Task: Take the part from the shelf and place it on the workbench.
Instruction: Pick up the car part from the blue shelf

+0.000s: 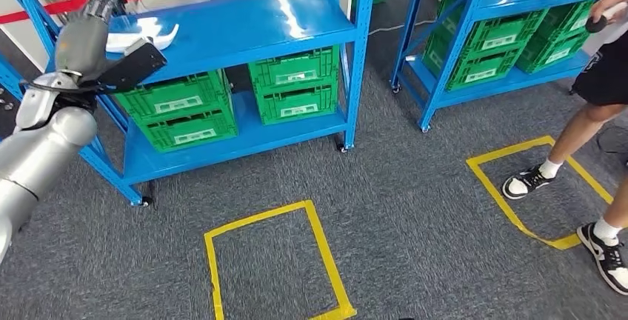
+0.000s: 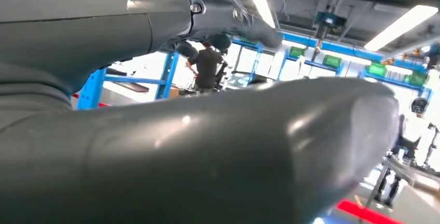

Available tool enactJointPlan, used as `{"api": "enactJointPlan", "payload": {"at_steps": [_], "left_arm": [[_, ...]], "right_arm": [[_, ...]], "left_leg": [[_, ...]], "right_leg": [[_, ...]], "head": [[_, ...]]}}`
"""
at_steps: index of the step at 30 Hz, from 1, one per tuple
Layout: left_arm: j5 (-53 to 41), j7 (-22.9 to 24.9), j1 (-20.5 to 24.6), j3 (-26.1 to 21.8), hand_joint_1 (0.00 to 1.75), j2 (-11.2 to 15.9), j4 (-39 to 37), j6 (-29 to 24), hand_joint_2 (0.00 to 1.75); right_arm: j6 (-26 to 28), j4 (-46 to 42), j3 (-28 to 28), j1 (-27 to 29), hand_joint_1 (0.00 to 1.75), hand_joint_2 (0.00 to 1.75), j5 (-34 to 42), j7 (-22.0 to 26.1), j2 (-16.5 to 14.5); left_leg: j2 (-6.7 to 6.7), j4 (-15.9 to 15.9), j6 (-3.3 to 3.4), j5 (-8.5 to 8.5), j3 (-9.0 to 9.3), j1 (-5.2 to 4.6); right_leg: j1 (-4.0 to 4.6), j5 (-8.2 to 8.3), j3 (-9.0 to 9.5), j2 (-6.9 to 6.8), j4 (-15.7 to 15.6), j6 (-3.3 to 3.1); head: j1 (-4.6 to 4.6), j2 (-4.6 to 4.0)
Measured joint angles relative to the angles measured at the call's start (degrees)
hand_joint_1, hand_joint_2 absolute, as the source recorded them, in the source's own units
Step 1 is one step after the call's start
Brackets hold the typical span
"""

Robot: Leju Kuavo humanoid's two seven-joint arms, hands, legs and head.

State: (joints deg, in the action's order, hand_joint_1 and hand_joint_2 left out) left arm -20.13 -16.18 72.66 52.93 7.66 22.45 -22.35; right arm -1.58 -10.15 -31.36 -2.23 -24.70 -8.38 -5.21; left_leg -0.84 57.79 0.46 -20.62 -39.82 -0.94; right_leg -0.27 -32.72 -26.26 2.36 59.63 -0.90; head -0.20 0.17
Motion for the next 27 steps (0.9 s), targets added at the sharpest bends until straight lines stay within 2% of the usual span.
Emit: {"api": "enactJointPlan", "payload": {"at_steps": [1, 2, 3, 4, 5, 6, 8, 9, 10, 11, 12, 13, 14, 15, 16, 17, 18, 19, 20, 22, 23, 24, 25, 26, 27], "left_arm": [[-0.1, -0.01, 0.22, -0.22, 0.0, -0.11, 0.13, -0.01, 0.0], [-0.26, 0.02, 0.38, -0.42, 0.0, -0.08, 0.16, -0.01, 0.0], [-0.54, 0.08, 0.34, -0.53, 0.0, -0.16, 0.18, 0.0, 0.0], [-0.86, 0.18, 0.2, -0.6, 0.0, -0.14, 0.12, 0.01, 0.0], [-1.16, 0.28, -0.02, -0.61, 0.0, -0.19, 0.08, 0.02, 0.0], [-1.43, 0.4, -0.27, -0.63, 0.0, -0.24, 0.02, 0.04, 0.0], [-1.7, 0.55, -0.58, -0.83, 0.0, -0.27, -0.16, 0.18, 0.0], [-1.74, 0.58, -0.66, -1.0, 0.0, -0.26, -0.31, 0.34, 0.0], [-1.76, 0.61, -0.78, -1.24, 0.0, -0.24, -0.49, 0.51, 0.0], [-1.77, 0.63, -0.94, -1.53, 0.0, -0.21, -0.7, 0.72, 0.0], [-1.78, 0.72, -1.12, -1.84, 0.0, -0.16, -0.89, 0.93, 0.0], [-1.82, 0.88, -1.26, -2.14, 0.0, -0.07, -1.02, 1.1, 0.0], [-1.89, 1.09, -1.3, -2.43, 0.0, 0.14, -1.09, 1.25, 0.0], [-2.01, 1.31, -1.14, -2.72, 0.0, 0.36, -1.08, 1.33, 0.0], [-2.15, 1.49, -0.94, -3.05, 0.0, 0.63, -1.07, 1.37, 0.0], [-2.26, 1.59, -0.77, -3.41, 0.0, 0.89, -1.08, 1.37, 0.0], [-2.39, 1.64, -0.65, -3.73, 0.0, 1.11, -1.14, 1.38, 0.0], [-2.5, 1.66, -0.74, -3.97, 0.0, 1.41, -1.26, 1.43, 0.0], [-2.6, 1.66, -0.93, -4.16, 0.0, 1.7, -1.42, 1.53, 0.0], [-2.7, 1.76, -1.53, -4.45, 0.0, 2.38, -1.76, 1.79, 0.0], [-2.72, 1.8, -1.79, -4.58, 0.0, 2.64, -1.89, 1.89, 0.0], [-2.74, 1.84, -1.95, -4.7, 0.0, 2.89, -2.0, 1.95, 0.0], [-2.76, 1.84, -2.07, -4.8, 0.0, 3.11, -2.1, 1.97, 0.0], [-2.78, 1.85, -2.23, -4.94, 0.0, 3.35, -2.25, 1.99, 0.0], [-2.8, 1.86, -2.4, -5.08, 0.0, 3.66, -2.45, 2.01, 0.0]], "right_arm": [[-0.02, -0.01, -0.02, -0.07, 0.0, 0.0, -0.02, 0.02, 0.06], [-0.02, -0.01, -0.05, -0.21, 0.0, 0.0, -0.05, 0.02, 0.11], [-0.03, -0.02, -0.09, -0.32, 0.0, 0.0, -0.08, 0.02, 0.16], [-0.04, -0.01, -0.15, -0.4, 0.0, 0.0, -0.1, 0.02, 0.14], [-0.04, -0.01, -0.2, -0.43, 0.0, 0.0, -0.13, 0.01, 0.14], [-0.04, -0.01, -0.25, -0.36, 0.0, 0.0, -0.14, -0.01, 0.15], [-0.04, -0.01, -0.31, -0.11, 0.0, 0.0, -0.21, -0.01, 0.18], [-0.04, -0.01, -0.33, 0.04, 0.0, 0.0, -0.26, -0.02, 0.19], [-0.04, -0.01, -0.34, 0.17, 0.0, 0.0, -0.31, -0.02, 0.2], [-0.04, 0.01, -0.36, 0.29, 0.0, 0.0, -0.36, -0.01, 0.2], [-0.05, 0.02, -0.38, 0.35, 0.0, 0.0, -0.4, -0.02, 0.19], [-0.06, 0.04, -0.39, 0.38, 0.0, 0.0, -0.44, -0.02, 0.19], [-0.08, 0.05, -0.39, 0.35, 0.0, 0.0, -0.48, -0.02, 0.18], [-0.1, 0.05, -0.39, 0.2, 0.0, 0.0, -0.53, -0.03, 0.18], [-0.13, 0.04, -0.39, 0.07, 0.0, 0.0, -0.6, -0.02, 0.18], [-0.16, 0.04, -0.39, -0.04, 0.0, 0.0, -0.73, -0.02, 0.18], [-0.19, 0.03, -0.4, -0.12, 0.0, 0.0, -0.86, -0.03, 0.19], [-0.2, 0.03, -0.4, -0.12, 0.0, 0.0, -0.97, -0.09, 0.19], [-0.21, 0.03, -0.41, -0.1, 0.0, 0.0, -1.05, -0.16, 0.2], [-0.21, 0.03, -0.42, 0.01, 0.0, 0.0, -1.13, -0.28, 0.2], [-0.21, 0.03, -0.42, 0.1, 0.0, 0.0, -1.14, -0.3, 0.2], [-0.22, 0.03, -0.42, 0.19, 0.0, 0.0, -1.15, -0.3, 0.19], [-0.22, 0.03, -0.42, 0.26, 0.0, 0.0, -1.16, -0.3, 0.19], [-0.23, 0.04, -0.42, 0.35, 0.0, 0.0, -1.16, -0.3, 0.18], [-0.23, 0.08, -0.42, 0.34, 0.0, 0.0, -1.16, -0.29, 0.18]], "left_leg": [[-0.01, -0.19, 0.26, -0.56, 0.86, 0.18], [-0.01, -0.25, 0.52, -1.11, 1.74, 0.33], [0.0, -0.31, 0.71, -1.92, 2.73, 0.46], [0.05, -0.34, 0.86, -2.85, 3.73, 0.51], [0.05, -0.35, 0.95, -3.81, 4.78, 0.54], [0.02, -0.36, 0.97, -4.91, 6.01, 0.58], [-0.09, -0.36, 0.81, -7.13, 8.64, 0.68], [-0.12, -0.36, 0.68, -8.25, 10.02, 0.73], [-0.13, -0.36, 0.5, -9.46, 11.34, 0.78], [-0.13, -0.23, 0.29, -10.69, 12.7, 0.75], [-0.2, -0.16, 0.0, -11.97, 13.74, 0.65], [-0.25, -0.25, -0.36, -13.18, 14.69, 0.52], [-0.32, -0.08, -0.8, -13.82, 15.54, 0.43], [-0.37, 0.84, -1.21, -13.64, 15.49, 0.42], [-0.29, 2.98, -1.56, -12.57, 14.72, 0.48], [-0.18, 6.39, -1.89, -10.82, 12.98, 0.59], [-0.04, 10.22, -2.13, -9.23, 10.49, 0.66], [0.12, 13.87, -2.38, -8.75, 7.65, 0.75], [0.24, 16.54, -2.64, -9.82, 4.94, 0.84], [0.37, 18.51, -2.96, -15.6, 0.29, 1.02], [0.43, 17.74, -3.03, -18.35, -1.23, 1.07], [0.48, 15.95, -2.99, -19.63, -2.22, 1.09], [0.55, 13.26, -2.87, -18.4, -2.75, 1.09], [0.7, 9.83, -2.66, -14.39, -3.01, 1.09], [0.86, 6.0, -2.41, -8.55, -3.2, 1.02]], "right_leg": [[0.1, 1.68, -1.37, -0.33, 2.99, 0.26], [0.13, 3.26, -3.59, -0.75, 6.49, 0.5], [0.11, 4.23, -6.64, -1.22, 10.55, 0.77], [0.06, 4.19, -9.72, -1.65, 13.99, 1.04], [0.0, 2.5, -12.36, -1.84, 15.86, 1.26], [-0.08, -0.22, -14.69, -1.93, 16.66, 1.46], [-0.18, -5.36, -17.11, -1.98, 14.35, 1.7], [-0.23, -6.09, -17.56, -2.02, 11.95, 1.76], [-0.3, -3.98, -17.61, -2.1, 8.56, 1.8], [-0.32, 1.08, -17.41, -2.29, 5.0, 1.76], [-0.29, 6.28, -16.96, -2.52, 2.21, 1.44], [-0.18, 10.59, -16.44, -2.69, 0.42, 1.04], [-0.08, 12.65, -15.9, -2.79, -0.09, 0.49], [-0.02, 12.08, -15.23, -2.77, 0.15, -0.12], [-0.03, 11.18, -14.6, -2.69, 0.22, -0.61], [-0.13, 10.35, -13.83, -2.64, 0.14, -1.09], [-0.2, 9.62, -12.95, -2.58, 0.05, -1.48], [-0.27, 8.81, -11.92, -2.5, -0.14, -1.76], [-0.3, 7.86, -10.69, -2.36, -0.31, -1.91], [-0.33, 5.68, -7.78, -2.0, -0.65, -2.0], [-0.35, 4.54, -6.25, -1.84, -0.76, -1.98], [-0.37, 3.37, -4.72, -1.72, -0.82, -1.92], [-0.38, 2.22, -3.28, -1.64, -0.86, -1.82], [-0.41, 1.07, -2.09, -1.56, -0.94, -1.67], [-0.36, -0.07, -0.92, -1.51, -0.88, -1.46]], "head": [[0.03, 0.0], [0.05, 0.01], [0.08, 0.01], [0.11, 0.01], [0.14, 0.01], [0.14, 0.01], [0.15, 0.01], [0.15, 0.01], [0.16, 0.01], [0.16, 0.01], [0.16, 0.01], [0.1, 0.01], [0.03, 0.01], [-0.05, 0.01], [-0.14, 0.01], [-0.2, 0.01], [-0.24, 0.01], [-0.27, 0.01], [-0.31, 0.01], [-0.32, 0.01], [-0.32, 0.01], [-0.32, 0.01], [-0.32, 0.01], [-0.33, 0.01], [-0.37, 0.01]]}}
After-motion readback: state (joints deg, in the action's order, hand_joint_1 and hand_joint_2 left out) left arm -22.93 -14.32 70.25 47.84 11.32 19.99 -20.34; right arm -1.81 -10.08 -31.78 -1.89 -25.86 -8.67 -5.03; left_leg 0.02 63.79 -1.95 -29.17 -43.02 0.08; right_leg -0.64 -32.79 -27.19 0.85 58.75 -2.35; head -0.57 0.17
